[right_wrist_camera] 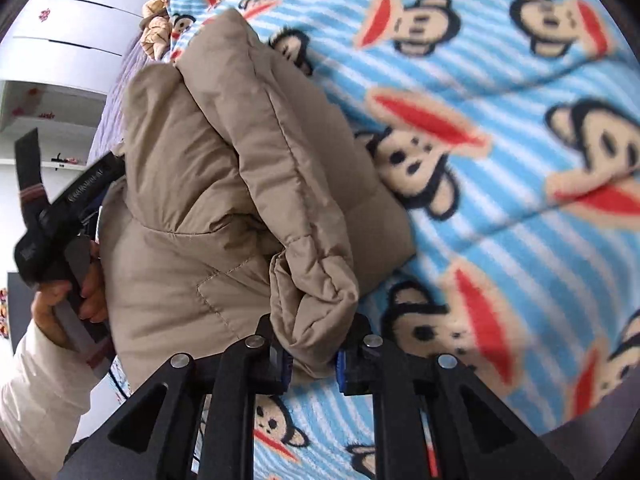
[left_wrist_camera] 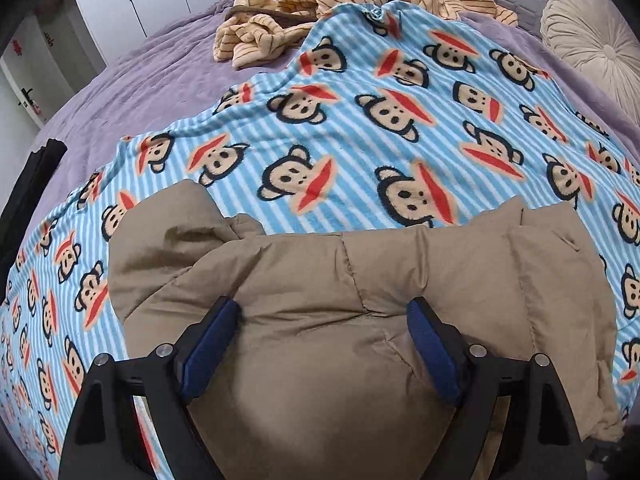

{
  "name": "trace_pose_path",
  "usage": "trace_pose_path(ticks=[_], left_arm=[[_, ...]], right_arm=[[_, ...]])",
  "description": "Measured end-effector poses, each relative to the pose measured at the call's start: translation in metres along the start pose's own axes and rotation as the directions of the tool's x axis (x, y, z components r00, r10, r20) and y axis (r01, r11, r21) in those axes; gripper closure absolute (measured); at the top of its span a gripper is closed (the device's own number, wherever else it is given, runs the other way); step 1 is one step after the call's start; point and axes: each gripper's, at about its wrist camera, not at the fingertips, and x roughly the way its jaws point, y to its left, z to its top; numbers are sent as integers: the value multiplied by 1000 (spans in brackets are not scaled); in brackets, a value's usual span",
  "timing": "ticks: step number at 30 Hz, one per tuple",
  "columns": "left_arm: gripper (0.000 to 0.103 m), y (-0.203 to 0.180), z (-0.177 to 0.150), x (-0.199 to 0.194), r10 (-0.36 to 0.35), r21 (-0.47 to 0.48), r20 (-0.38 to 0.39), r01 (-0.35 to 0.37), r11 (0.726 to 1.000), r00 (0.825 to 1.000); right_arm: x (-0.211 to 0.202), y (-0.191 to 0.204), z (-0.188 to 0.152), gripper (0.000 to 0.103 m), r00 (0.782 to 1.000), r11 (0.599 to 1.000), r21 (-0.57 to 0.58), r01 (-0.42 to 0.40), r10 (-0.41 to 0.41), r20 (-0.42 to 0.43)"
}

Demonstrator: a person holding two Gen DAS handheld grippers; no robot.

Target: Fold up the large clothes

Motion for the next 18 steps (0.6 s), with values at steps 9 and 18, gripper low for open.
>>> trace_pose_path(ticks=[9,18], left_arm=[[14,6,0,5,36,-37,-12,-37,999,999],[13,7,4,13,70,-86,-18,-71,994,997]], right_arm=[[-70,51,34,81,991,972,-233,-30,59,122],[9,112,75,67,998,883,-465,63,-55,31]])
